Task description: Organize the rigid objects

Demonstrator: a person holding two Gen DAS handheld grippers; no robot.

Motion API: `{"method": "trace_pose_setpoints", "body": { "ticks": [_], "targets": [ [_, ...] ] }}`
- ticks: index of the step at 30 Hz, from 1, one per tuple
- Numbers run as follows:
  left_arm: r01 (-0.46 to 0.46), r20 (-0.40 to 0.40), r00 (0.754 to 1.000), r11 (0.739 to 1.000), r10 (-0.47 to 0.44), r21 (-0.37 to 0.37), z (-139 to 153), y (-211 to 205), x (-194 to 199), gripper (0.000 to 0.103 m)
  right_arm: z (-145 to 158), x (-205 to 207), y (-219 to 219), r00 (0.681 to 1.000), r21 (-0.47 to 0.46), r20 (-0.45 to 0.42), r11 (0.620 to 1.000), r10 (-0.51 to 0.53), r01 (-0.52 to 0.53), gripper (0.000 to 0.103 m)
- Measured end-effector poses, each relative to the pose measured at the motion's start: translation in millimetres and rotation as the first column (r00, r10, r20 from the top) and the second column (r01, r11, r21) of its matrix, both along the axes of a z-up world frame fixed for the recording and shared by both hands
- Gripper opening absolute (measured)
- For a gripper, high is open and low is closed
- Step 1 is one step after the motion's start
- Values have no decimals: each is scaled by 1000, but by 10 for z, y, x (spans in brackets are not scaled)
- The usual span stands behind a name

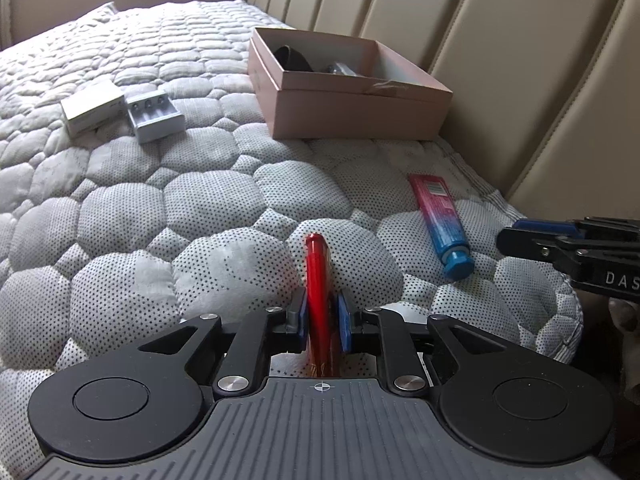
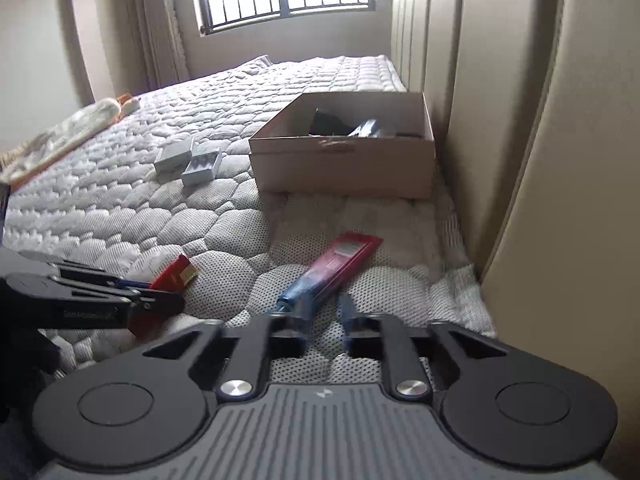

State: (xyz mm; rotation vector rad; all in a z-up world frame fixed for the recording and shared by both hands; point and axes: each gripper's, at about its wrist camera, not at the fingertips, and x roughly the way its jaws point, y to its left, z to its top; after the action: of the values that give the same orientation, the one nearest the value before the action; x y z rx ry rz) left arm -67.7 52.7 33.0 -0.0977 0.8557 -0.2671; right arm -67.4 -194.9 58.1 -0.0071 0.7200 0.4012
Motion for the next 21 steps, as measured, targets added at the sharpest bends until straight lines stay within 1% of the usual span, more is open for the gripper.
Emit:
{"method": "trace_pose_setpoints", "body": {
  "ticks": [1, 5, 8, 9, 11, 13, 15, 17, 21],
  "targets": [
    [3, 1, 1000, 1000, -3, 3, -3, -10, 3, 18, -15, 21, 0, 1000, 14, -7, 1000, -7, 7, 33],
    [1, 2, 1000, 1000, -1, 0, -18, -13, 16, 18, -72, 178, 91, 999, 48, -43, 998, -33, 35, 33],
    [-2, 0, 1000, 1000, 2, -7, -20, -12, 22, 18, -171, 371, 227, 994, 45, -90, 997, -61, 65, 34],
    [-2, 0, 1000, 1000, 2, -7, -22, -13, 23, 18, -208, 428, 279, 992, 41, -104, 996, -69, 74, 36],
    [-2, 2, 1000, 1000, 2, -8, -26, -14, 20, 18, -276, 505, 394, 990, 2, -106, 995, -98, 99, 40],
    [-1, 2, 1000, 1000, 1, -14, -30, -6, 20, 18, -325, 536, 503, 991, -48, -87, 994, -100, 96, 40],
    [3, 4, 1000, 1000, -3, -18, -34, 4, 18, 18, -337, 516, 586, 994, -102, -62, 991, -88, 81, 39],
    [8, 10, 1000, 1000, -8, -22, -34, 12, 11, 18, -306, 475, 616, 996, -126, -53, 990, -65, 58, 28],
    [4, 37, 999, 999, -2, -33, -51, 31, -37, 18, -183, 400, 492, 996, -69, -92, 998, -20, 14, 28]
  ]
}}
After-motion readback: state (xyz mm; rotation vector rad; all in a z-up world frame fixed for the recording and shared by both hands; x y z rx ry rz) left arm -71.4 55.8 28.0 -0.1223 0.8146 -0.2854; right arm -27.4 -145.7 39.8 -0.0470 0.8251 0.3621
